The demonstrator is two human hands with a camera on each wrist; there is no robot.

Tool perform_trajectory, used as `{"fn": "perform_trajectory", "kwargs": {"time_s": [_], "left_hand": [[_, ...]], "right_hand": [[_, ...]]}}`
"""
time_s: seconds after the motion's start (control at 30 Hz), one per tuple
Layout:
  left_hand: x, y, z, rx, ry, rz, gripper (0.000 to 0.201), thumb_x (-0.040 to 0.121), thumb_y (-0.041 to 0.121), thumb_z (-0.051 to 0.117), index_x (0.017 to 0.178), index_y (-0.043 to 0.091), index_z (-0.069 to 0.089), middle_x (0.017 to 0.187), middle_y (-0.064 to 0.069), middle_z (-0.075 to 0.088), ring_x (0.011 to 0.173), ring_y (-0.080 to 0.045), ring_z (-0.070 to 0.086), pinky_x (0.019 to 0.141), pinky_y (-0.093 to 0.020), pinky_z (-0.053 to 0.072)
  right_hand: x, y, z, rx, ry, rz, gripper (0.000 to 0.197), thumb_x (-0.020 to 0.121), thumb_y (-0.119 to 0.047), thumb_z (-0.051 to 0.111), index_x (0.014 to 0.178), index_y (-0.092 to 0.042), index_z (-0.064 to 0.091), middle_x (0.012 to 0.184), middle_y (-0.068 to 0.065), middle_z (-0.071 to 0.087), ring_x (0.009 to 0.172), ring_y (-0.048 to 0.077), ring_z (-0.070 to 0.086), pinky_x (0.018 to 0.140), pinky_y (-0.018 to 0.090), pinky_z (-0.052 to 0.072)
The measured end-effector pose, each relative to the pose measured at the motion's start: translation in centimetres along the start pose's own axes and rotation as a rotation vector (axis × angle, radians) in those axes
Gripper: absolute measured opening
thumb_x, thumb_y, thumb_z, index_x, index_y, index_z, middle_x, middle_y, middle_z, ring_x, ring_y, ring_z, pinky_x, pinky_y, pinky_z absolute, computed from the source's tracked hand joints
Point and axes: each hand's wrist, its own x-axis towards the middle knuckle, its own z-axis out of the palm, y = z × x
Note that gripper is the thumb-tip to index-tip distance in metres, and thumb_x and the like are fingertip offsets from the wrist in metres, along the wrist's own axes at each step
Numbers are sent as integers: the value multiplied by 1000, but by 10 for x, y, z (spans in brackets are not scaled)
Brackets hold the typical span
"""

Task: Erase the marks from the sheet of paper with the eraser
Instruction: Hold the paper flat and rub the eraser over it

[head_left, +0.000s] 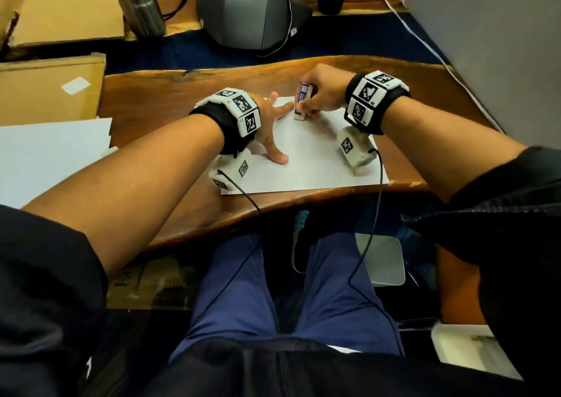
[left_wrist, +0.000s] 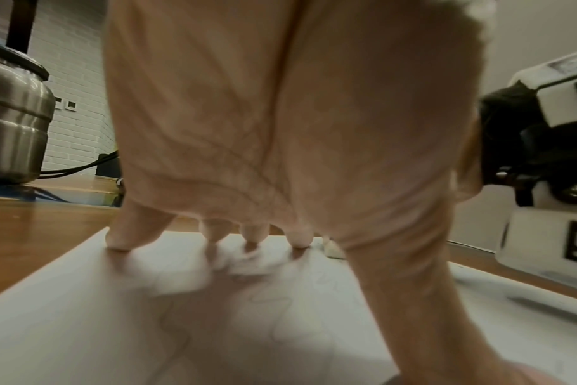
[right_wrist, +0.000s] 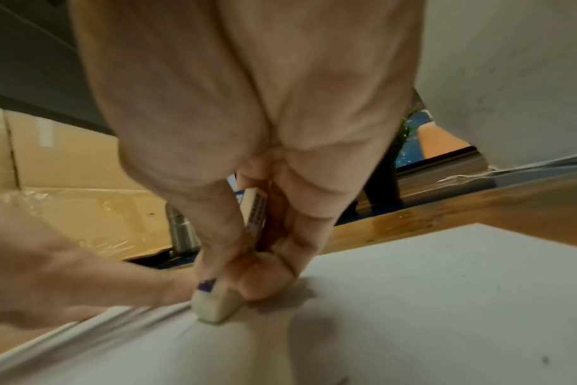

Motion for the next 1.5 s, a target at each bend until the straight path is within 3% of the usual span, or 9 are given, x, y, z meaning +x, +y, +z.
{"fn": "perform_trajectory", "kwargs": {"time_s": [0.17, 0.33, 0.47, 0.63, 0.7, 0.8, 1.03, 1.2, 1.5], "left_hand": [[1, -2, -1, 9, -8, -4, 134, 54, 83, 68, 150, 43, -16, 162, 0, -19, 149, -36, 10, 113, -57, 25], [0, -1, 0, -19, -8, -1, 136, 53, 81, 71, 150, 44, -18, 162, 1, -20, 149, -35, 8, 114, -56, 22], [3, -2, -1, 0, -14, -5, 139, 49, 85, 69, 149, 44, -19, 162, 1, -20, 148, -36, 13, 113, -55, 25], [2, -1, -1, -6, -14, 4, 138, 52, 83, 70, 149, 44, -20, 162, 1, -21, 149, -35, 11, 114, -54, 23], [2, -2, 0, -12, -13, 3, 138, 51, 83, 70, 149, 45, -19, 162, 1, -20, 149, -35, 8, 115, -55, 21], [2, -3, -1, -15, -11, -3, 137, 52, 82, 70, 149, 43, -19, 162, 1, -21, 150, -35, 6, 115, -56, 19], [2, -3, 2, -25, 0, -13, 136, 53, 82, 70, 149, 46, -19, 162, 3, -20, 150, -33, 5, 115, -56, 18], [2, -4, 1, -54, -12, -5, 136, 53, 81, 71, 148, 46, -20, 161, 4, -22, 150, -33, 3, 115, -56, 18], [-3, -6, 7, -171, 102, 129, 108, 77, 58, 72, 156, 33, 2, 164, 3, -5, 150, -25, 8, 120, -48, 13]], "right_hand": [[-13, -6, 8, -79, -204, -83, 21, 89, -32, 72, 104, -17, 67, 91, -2, 71, 81, 13, 68, 66, 20, 51], [-4, 3, -1, 65, 0, 30, 18, 89, -26, 72, 99, -12, 68, 92, 4, 75, 76, 13, 70, 73, 26, 57], [-12, 1, 7, -43, -82, -8, 24, 89, -32, 72, 102, -12, 71, 92, 2, 74, 86, 18, 71, 77, 30, 58], [-10, 1, 6, 146, 59, 115, 23, 90, -23, 71, 108, -10, 68, 91, 2, 71, 75, 11, 68, 59, 18, 51], [-10, -1, 11, 117, 110, 105, 26, 89, -24, 72, 110, -9, 68, 99, 6, 72, 85, 18, 69, 72, 27, 58], [-17, -3, 13, 49, -22, 75, 25, 89, -24, 72, 108, -9, 69, 98, 6, 73, 91, 21, 70, 86, 36, 58], [-18, -7, 13, 279, 80, 183, 18, 89, -18, 72, 104, -8, 69, 90, 7, 73, 70, 12, 67, 60, 20, 53], [-33, -3, 15, 211, -109, 141, 16, 87, -20, 74, 101, -11, 70, 89, 4, 74, 74, 12, 69, 64, 20, 53], [-21, -2, 9, 326, 62, 200, 17, 90, -14, 71, 104, -5, 70, 92, 11, 73, 68, 14, 67, 64, 23, 58]]}}
